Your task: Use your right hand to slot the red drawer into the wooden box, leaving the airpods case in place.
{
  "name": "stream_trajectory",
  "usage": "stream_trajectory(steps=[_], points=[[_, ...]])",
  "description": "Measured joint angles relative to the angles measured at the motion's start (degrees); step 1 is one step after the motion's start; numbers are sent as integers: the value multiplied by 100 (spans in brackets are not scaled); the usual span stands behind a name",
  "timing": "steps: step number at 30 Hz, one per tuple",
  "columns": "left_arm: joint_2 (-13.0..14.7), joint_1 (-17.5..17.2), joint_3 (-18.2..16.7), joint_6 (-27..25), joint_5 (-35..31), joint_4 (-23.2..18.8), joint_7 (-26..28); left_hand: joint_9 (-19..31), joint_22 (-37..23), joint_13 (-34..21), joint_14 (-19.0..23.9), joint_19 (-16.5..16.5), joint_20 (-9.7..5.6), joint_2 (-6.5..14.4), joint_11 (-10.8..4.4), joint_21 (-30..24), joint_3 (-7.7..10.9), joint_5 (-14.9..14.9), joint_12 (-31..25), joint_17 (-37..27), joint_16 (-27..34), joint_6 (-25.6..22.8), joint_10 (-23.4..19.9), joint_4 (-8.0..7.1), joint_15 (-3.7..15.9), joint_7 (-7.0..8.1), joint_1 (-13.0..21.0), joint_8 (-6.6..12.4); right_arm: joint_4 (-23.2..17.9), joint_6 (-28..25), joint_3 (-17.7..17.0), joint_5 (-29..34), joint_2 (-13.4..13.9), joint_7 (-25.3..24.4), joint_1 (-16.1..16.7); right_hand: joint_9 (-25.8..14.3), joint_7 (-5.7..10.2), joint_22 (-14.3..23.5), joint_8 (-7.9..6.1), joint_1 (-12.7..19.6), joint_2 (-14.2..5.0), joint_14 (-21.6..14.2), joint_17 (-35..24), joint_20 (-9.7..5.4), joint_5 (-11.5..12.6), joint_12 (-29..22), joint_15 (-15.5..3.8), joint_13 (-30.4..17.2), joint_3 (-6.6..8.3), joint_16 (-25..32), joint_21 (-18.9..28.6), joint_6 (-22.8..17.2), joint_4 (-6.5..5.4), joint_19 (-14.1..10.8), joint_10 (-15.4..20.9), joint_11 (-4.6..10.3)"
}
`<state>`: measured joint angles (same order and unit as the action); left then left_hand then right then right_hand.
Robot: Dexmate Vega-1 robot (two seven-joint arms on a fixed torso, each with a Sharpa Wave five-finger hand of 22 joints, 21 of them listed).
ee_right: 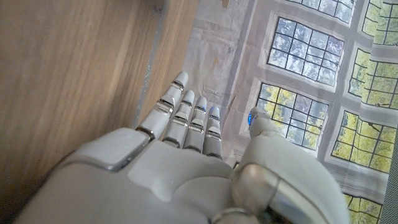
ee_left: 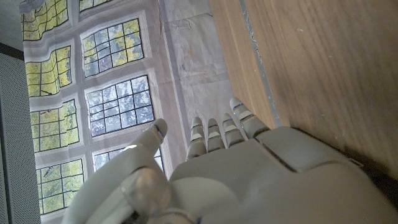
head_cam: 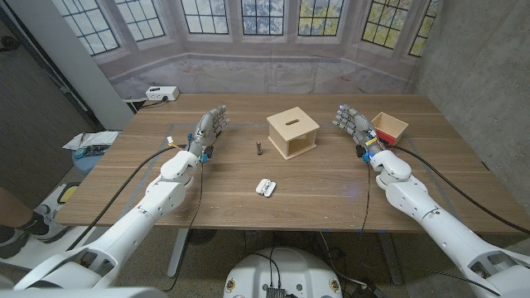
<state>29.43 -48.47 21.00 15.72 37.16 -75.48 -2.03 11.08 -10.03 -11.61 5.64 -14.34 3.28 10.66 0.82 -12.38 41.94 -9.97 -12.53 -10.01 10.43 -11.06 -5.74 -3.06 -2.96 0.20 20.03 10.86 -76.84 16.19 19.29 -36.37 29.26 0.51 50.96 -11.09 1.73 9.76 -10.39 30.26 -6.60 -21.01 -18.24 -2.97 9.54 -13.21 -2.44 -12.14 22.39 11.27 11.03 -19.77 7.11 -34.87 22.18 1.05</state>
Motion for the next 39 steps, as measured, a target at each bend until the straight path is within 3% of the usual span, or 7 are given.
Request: stream_trajectory(steps=[13, 14, 22, 25, 28, 29, 39], points=[[-31, 50, -83, -64, -76, -24, -16, 0, 0, 1, 0, 0, 0, 59, 0, 0, 2, 0, 0, -1, 0, 0, 1, -3, 0, 0, 59, 0, -138, -122, -180, 385, -51, 40, 136, 0, 0, -1, 0, 7, -7, 0, 21, 0, -1, 0, 1, 0, 0, 0, 0, 0, 0, 1, 0, 0], [-34, 56, -87, -154, -135, -24, -78, -1, 0, 1, -1, 0, 0, 59, 0, 0, 2, 0, 0, -1, 0, 0, 1, -3, 0, 0, 59, 0, -283, -130, -378, 410, -145, 45, 221, 0, 0, 0, 0, 7, -7, 0, 36, 0, -1, 0, 1, 0, 0, 0, 0, 0, 0, 1, 0, 0], [-83, 141, -103, -154, -135, 93, -78, -1, 1, 1, -1, 1, 0, 59, 0, 0, 2, 0, 0, 0, 0, 0, 1, -3, 0, 0, 59, 0, -283, -228, -378, 607, -145, 55, 221, 1, 0, -1, 1, 7, -7, 1, 43, 0, -2, 0, 1, 1, -18, 0, 0, 1, 17, 1, 30, -31], [-125, 187, -106, -200, -206, 179, -249, -1, 1, 1, -1, 1, 0, 59, 0, 0, 2, 0, 0, 0, 0, 0, 1, -3, 0, 0, 59, 0, -731, -288, -656, 690, -207, 23, 445, 1, -13, -1, 1, 35, -34, 1, 70, 4, -2, 0, 1, 1, -19, 0, 0, 15, 18, 4, 30, -31], [-163, 223, -106, -200, -206, 251, -249, -1, 1, 1, -2, 1, 0, 59, 0, 0, 2, 0, 0, 0, 0, 0, 1, -3, -1, 0, 59, 0, -731, -345, -656, 765, -207, -32, 445, 1, -21, -1, 1, 37, -36, 1, 69, 31, -2, 0, 1, 1, -42, 0, 0, 24, 41, 33, 9, -53], [-179, 237, -107, -201, -215, 279, -311, -1, 1, 1, -4, 1, 0, 59, 0, 0, -1, 0, 0, 0, 0, 0, 1, -6, -3, 0, 59, 0, -985, -369, -755, 792, -203, -48, 593, 5, -21, -1, 1, 36, -36, 1, 69, 31, -2, 0, 1, 1, -42, 0, 0, 24, 41, 33, 8, -53], [-288, 316, -118, -167, -218, 463, -427, -2, 1, 2, -23, 1, 0, 59, 1, 0, -41, 0, 0, 1, 0, 1, 1, 4, -22, -1, 58, 0, -1553, -651, -961, 1055, -154, -177, 936, 17, -76, -1, 1, 210, 2, 10, 149, 52, 21, 29, -7, 16, -10, 0, 0, 79, 167, 11, 9, -114]])
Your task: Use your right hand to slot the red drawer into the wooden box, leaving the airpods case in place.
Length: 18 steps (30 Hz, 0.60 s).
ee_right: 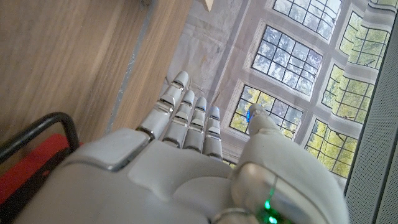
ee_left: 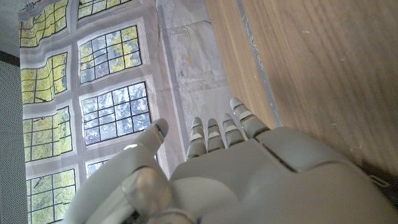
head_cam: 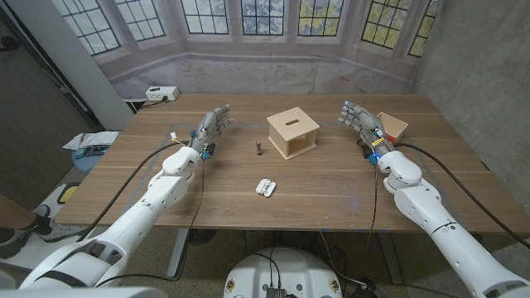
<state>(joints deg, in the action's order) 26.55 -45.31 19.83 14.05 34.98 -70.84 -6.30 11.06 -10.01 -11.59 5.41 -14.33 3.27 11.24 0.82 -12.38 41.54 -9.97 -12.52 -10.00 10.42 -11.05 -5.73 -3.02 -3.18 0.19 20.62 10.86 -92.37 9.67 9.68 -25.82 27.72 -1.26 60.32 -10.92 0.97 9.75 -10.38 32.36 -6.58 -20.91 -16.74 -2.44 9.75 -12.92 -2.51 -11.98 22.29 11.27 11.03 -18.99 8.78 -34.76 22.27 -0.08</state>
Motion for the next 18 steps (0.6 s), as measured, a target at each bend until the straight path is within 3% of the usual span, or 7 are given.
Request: stream_trajectory(steps=[10, 11, 18], points=[[-78, 53, -6, 7, -1, 110, -35, 0, 0, 0, 0, 0, 0, 0, 0, 0, -23, 0, 0, 0, 0, 0, 0, -23, 0, 0, 0, 0, -272, -321, -82, 340, 69, -40, 123, 0, -7, 0, 0, 111, 5, 36, 53, 0, 0, 21, 9, 0, 17, 0, 0, 7, 65, 0, 0, 0], [-80, 55, -6, 7, -1, 112, -35, 0, 0, 0, 0, 0, 0, 0, 0, 0, -23, 0, 0, 0, 0, 0, 0, -23, 0, 0, -1, 0, -490, -361, -123, 371, 182, -39, 173, 0, -27, 0, 0, 130, 21, 44, 63, 7, 0, 21, 17, 0, 17, 0, 0, 27, 65, 7, 0, 0], [-116, 86, -6, 13, -44, 152, -49, 0, 0, 14, 0, 0, 0, -31, 0, 0, -26, 0, 0, 0, 0, 0, 0, -19, 1, 0, 30, 0, -714, -676, -146, 615, 355, 8, 177, -1, -59, -1, 0, 212, 0, 43, 106, 31, -1, 43, 17, 0, 40, 0, 0, 59, 87, 31, -32, -32]])
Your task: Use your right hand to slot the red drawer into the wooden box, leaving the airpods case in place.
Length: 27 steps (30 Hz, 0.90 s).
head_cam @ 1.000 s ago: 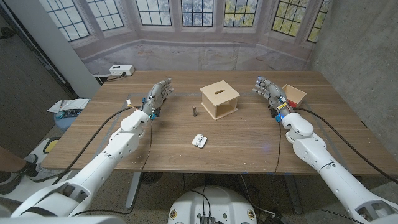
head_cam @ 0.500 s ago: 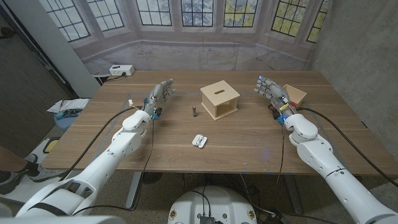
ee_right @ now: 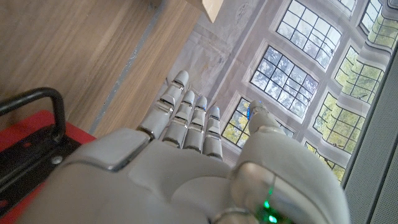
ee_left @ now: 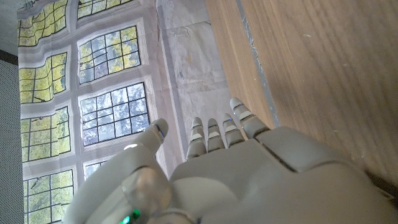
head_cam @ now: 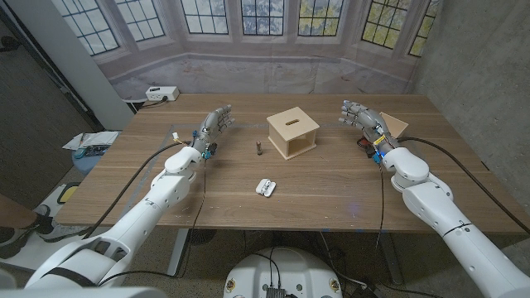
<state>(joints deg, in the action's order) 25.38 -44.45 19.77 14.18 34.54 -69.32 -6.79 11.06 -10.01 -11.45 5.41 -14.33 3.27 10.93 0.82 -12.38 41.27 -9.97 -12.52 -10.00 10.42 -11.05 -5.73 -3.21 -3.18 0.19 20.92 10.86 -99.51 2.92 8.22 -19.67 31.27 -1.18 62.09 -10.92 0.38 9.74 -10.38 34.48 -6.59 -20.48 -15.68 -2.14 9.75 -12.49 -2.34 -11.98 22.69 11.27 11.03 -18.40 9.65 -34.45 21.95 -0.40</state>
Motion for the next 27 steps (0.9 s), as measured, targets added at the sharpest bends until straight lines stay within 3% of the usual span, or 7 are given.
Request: stream_trajectory(steps=[14, 17, 19, 26, 27], points=[[-101, 205, 52, -18, -93, 223, -72, -1, 0, -1, 0, 0, 0, 1, 0, 0, -19, 0, 0, 1, 0, 0, 0, 20, 0, 0, 1, 0, -486, -668, 16, 499, 500, 76, -65, 0, -19, 0, 0, 123, 28, 0, 53, -1, 22, 21, 0, 0, 1, 0, 0, 19, 0, 0, -21, -21], [-116, 229, 58, -18, -93, 247, -72, -1, 0, -1, 0, 0, 0, 6, 0, 0, -19, 0, 0, 1, 0, 0, 0, 20, 0, 0, 6, 0, -486, -853, 16, 605, 500, 97, -65, 0, -19, 0, 0, 173, 23, 9, 53, -1, 22, 20, -9, -1, 24, 0, 0, 19, 23, 0, -21, -21], [-123, 234, 60, -18, -108, 251, -80, -1, 0, -1, 0, 0, 0, 13, 0, 0, -19, 0, 0, 1, 0, 0, 0, 20, 0, 0, 13, 0, -644, -933, 29, 654, 695, 108, -90, -1, -19, 0, 0, 185, 11, 30, 73, -1, 22, 20, -29, -1, 24, 0, 0, 19, 23, 0, -21, -21], [-140, 238, 69, -52, -134, 240, -61, -1, 1, -1, 0, 0, 0, 22, 0, 0, -19, 0, 0, 1, 0, 0, 0, 20, 0, 0, 66, 0, -714, -1276, 33, 859, 786, 147, -100, -1, -19, 0, 0, 272, 30, 60, 106, 3, 22, 18, 0, -1, 24, 0, 0, 19, 23, 1, -41, 0], [-142, 237, 72, -52, -134, 226, -61, -1, 1, -1, 0, 0, 0, 22, 0, 0, -19, 0, 0, 1, 0, 0, 0, 20, 0, 0, 66, 0, -854, -1351, 35, 914, 961, 161, -114, -1, -19, 0, 0, 282, 40, 60, 106, 44, 22, 18, 0, -1, 24, 0, 0, 19, 23, 0, -41, 0]])
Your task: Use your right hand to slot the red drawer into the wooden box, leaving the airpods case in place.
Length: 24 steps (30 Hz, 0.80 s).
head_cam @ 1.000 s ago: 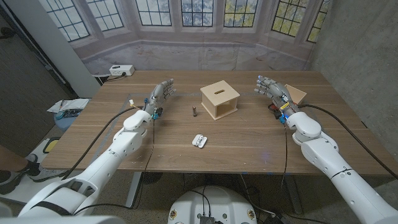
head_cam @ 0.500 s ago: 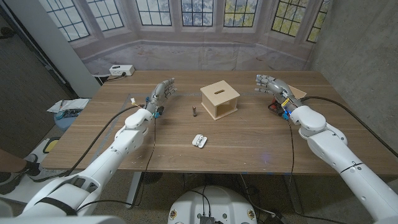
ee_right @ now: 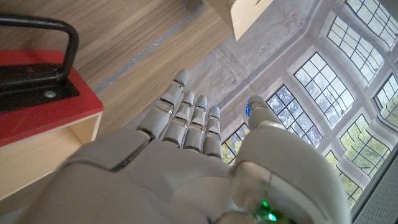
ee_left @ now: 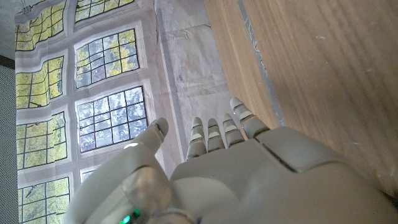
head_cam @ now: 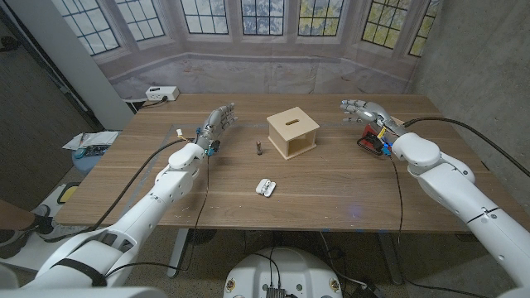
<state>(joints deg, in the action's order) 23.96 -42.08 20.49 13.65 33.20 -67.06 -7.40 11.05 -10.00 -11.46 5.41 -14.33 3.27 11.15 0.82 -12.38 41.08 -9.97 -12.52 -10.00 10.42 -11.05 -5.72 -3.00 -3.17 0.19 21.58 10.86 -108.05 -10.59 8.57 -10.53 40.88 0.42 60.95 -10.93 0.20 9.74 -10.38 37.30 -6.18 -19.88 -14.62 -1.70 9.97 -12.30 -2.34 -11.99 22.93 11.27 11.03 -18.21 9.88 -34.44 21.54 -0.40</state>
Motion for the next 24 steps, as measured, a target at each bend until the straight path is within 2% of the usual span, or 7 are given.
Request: stream_trajectory(steps=[7, 14, 17, 24], points=[[-4, -3, 18, -43, -37, -48, 40, 0, 0, 0, 0, 0, 0, 0, 0, 0, 0, -22, 0, 0, 0, 0, 0, 0, 0, 0, 0, 0, -215, -308, 20, 243, 377, 58, -44, 0, 14, 0, -23, 65, 5, 0, 46, 61, 0, 0, 0, 8, 0, 0, 0, 14, 0, 2, 2, 64], [-13, 4, 53, -83, -52, -74, 39, 0, 0, 0, 0, 0, 0, 0, 0, 38, -23, -22, 0, 1, 0, 0, 0, 24, 0, 0, 0, 0, -324, -404, 40, 322, 634, 76, -78, 0, 44, 0, -44, 142, 33, -4, 79, 130, 0, -1, -4, 28, -16, 0, 0, 0, 16, 31, 73, 132], [-16, 14, 62, -107, -60, -84, 38, 0, 0, 0, 0, 0, 0, 0, 0, 39, -23, -22, 0, 0, 0, 0, 0, 24, 0, 0, 0, 0, -381, -633, 55, 488, 763, 99, -102, 0, 58, 0, -44, 163, 58, -43, 94, 130, 0, -1, -1, 28, -16, 0, 0, -14, 16, 31, 101, 121], [-44, 60, 96, -133, -87, -81, 27, 0, 0, -1, 32, 0, 0, -22, 0, 39, -23, -22, 0, 0, 0, -17, 0, 24, -31, 17, 22, 0, -505, -949, 111, 671, 962, 94, -160, 28, 177, 0, -82, 283, 179, -125, 204, 243, 0, -1, -21, 28, -81, 44, -3, -136, 15, 145, 255, 371]])
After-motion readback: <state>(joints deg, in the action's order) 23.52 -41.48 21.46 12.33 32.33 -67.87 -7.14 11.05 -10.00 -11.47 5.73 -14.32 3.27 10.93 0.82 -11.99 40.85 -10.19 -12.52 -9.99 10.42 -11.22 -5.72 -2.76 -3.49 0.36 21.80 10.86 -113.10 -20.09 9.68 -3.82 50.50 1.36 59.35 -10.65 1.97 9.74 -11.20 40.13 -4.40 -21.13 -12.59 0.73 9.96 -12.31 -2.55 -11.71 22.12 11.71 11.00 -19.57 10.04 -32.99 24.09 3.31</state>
